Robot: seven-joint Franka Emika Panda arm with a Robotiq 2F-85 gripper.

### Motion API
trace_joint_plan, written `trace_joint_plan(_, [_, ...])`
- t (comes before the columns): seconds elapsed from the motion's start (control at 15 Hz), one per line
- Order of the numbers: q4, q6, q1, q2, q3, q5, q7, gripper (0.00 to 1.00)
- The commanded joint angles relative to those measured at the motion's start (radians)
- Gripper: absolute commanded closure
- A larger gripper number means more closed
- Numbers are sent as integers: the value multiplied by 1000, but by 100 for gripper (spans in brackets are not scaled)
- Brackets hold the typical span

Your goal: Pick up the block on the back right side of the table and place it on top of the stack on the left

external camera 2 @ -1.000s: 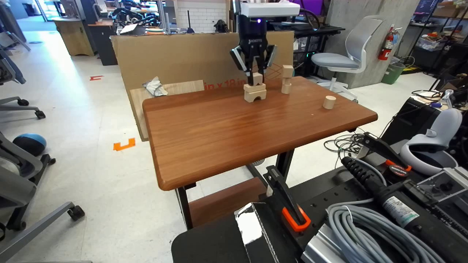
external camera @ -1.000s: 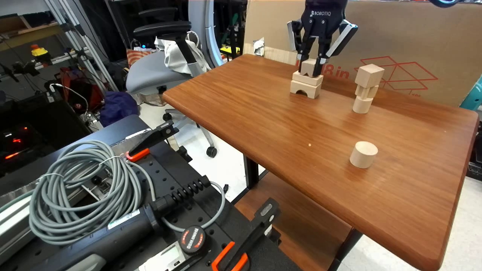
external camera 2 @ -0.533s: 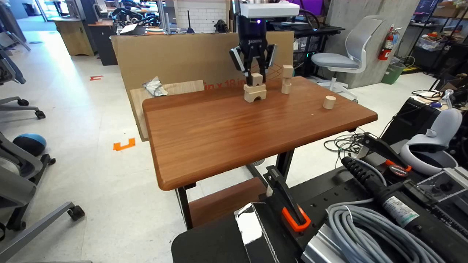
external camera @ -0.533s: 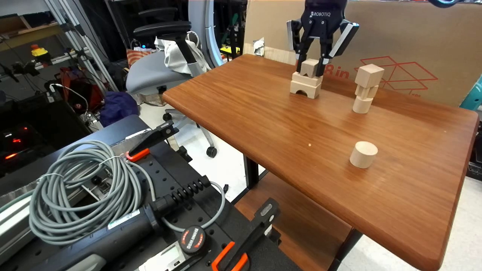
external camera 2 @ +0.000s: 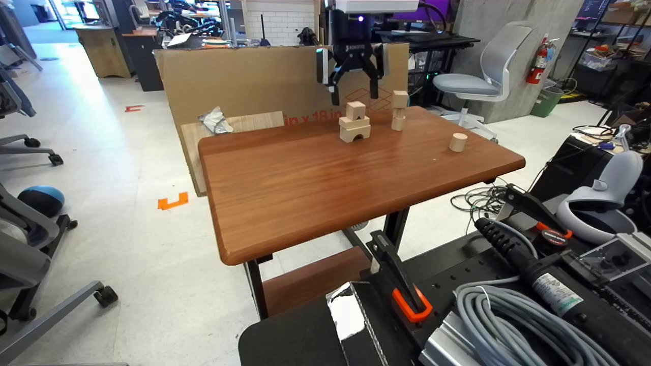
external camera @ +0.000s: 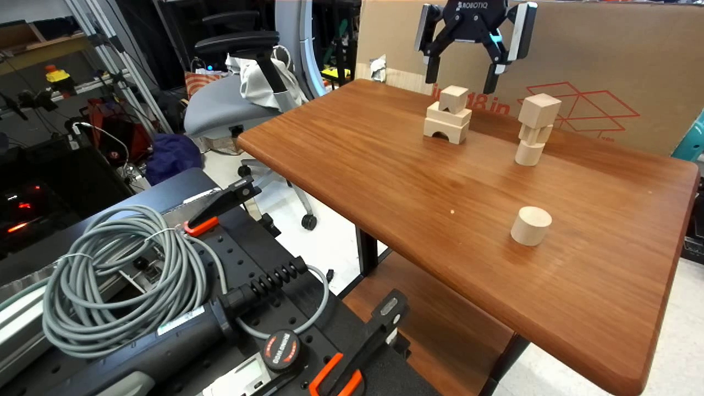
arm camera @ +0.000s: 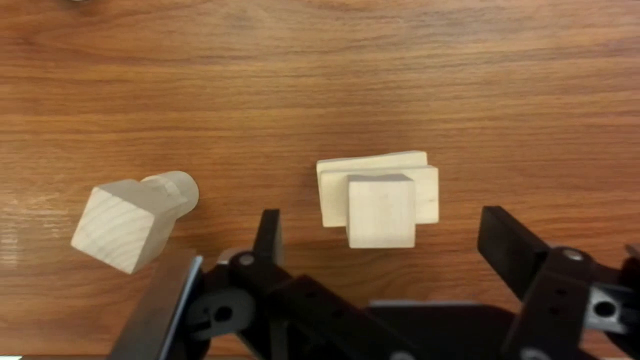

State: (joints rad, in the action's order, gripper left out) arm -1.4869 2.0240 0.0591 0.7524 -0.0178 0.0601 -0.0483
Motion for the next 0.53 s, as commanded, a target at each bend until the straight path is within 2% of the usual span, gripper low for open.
trace_joint_plan(0.0, [-148,71,2,-150,-4,33,18,0])
trace_joint_plan(0.27, [-293,177,-26,-283,-11,42,46,0])
trace_joint_plan(0.33, [-174,117,-13,-192,-2,26,17,0])
trace_joint_plan(0.47, [-231,135,-27,-243,-6,28,31,0])
